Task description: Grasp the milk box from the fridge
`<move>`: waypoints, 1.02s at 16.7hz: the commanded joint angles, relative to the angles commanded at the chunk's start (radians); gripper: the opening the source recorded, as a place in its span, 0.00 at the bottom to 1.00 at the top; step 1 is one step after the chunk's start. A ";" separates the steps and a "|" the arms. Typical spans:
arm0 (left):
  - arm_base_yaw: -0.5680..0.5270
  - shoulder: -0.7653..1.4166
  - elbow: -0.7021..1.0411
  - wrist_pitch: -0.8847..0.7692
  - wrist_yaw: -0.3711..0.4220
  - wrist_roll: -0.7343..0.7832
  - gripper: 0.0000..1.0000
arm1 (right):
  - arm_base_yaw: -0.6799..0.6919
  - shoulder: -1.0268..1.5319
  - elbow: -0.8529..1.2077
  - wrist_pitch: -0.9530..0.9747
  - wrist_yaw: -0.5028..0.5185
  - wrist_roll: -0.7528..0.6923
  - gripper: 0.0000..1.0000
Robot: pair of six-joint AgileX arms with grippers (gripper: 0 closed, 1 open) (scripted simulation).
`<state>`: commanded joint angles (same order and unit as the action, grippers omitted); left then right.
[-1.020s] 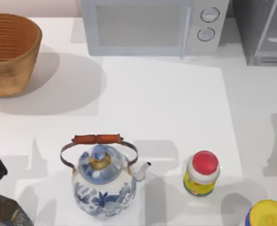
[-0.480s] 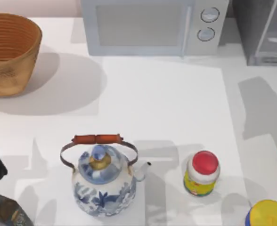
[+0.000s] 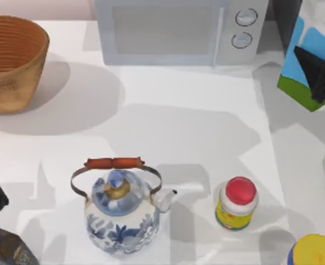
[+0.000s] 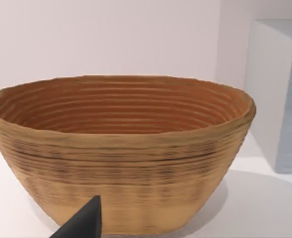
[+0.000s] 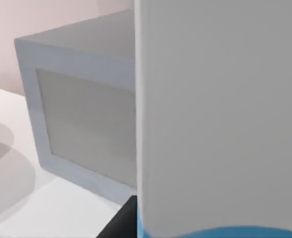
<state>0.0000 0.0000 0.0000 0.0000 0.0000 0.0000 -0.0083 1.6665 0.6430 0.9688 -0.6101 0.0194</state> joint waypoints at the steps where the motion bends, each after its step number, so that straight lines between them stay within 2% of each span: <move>1: 0.000 0.000 0.000 0.000 0.000 0.000 1.00 | 0.000 0.072 0.032 0.047 -0.028 0.000 0.00; 7: 0.000 0.000 0.000 0.000 0.000 0.000 1.00 | -0.002 0.346 0.162 0.236 -0.137 -0.007 0.00; 14: 0.000 0.000 0.000 0.000 0.000 0.000 1.00 | 0.001 0.359 0.167 0.244 -0.138 -0.006 0.00; 17: 0.000 0.000 0.000 0.000 0.000 0.000 1.00 | 0.017 0.415 0.221 0.262 -0.104 -0.006 0.00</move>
<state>0.0000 0.0000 0.0000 0.0000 0.0000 0.0000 0.0085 2.0810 0.8644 1.2308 -0.7146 0.0130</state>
